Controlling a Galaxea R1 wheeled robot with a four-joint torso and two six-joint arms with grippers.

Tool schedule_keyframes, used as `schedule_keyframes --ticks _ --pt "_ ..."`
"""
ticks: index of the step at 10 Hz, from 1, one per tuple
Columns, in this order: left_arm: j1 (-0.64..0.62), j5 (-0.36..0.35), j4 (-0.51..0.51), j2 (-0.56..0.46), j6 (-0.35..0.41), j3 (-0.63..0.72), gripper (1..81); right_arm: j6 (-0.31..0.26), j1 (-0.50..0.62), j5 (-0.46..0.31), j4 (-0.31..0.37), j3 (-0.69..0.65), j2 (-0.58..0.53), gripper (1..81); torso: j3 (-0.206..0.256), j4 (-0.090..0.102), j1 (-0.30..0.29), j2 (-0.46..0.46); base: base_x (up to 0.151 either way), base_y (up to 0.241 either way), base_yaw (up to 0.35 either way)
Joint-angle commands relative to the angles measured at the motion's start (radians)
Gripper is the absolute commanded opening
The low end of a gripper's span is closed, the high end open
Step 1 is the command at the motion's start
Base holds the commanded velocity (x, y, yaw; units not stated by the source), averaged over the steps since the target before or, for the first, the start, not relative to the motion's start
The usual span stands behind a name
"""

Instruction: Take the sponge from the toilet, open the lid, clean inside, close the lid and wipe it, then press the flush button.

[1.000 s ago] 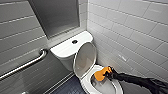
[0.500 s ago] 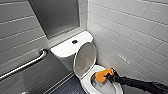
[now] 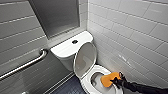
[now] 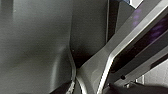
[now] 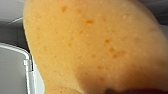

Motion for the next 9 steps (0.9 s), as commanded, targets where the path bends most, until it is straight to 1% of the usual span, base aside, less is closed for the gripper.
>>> schedule_keyframes --ticks 1,3,7,9 --pt "0.018 0.105 0.003 -0.014 0.01 0.023 81.1 0.014 0.02 0.032 0.02 0.094 -0.129 1.0 0.0 0.0 0.0 0.0 0.0 0.0 0.0" --pt "0.018 0.105 0.003 -0.011 0.011 0.023 81.1 0.014 -0.046 0.069 0.032 0.151 -0.175 1.0 0.0 0.0 0.0 0.0 0.0 0.0 0.0" --pt "0.018 0.105 0.003 -0.011 0.013 0.029 81.1 0.012 -0.157 0.149 0.032 0.255 -0.237 1.0 0.0 0.0 0.0 0.0 0.0 0.0 0.0" --pt "0.018 0.105 0.004 -0.011 0.013 0.029 81.1 0.012 -0.204 0.17 0.032 0.29 -0.264 1.0 0.0 0.0 0.0 0.0 0.0 0.0 0.0"
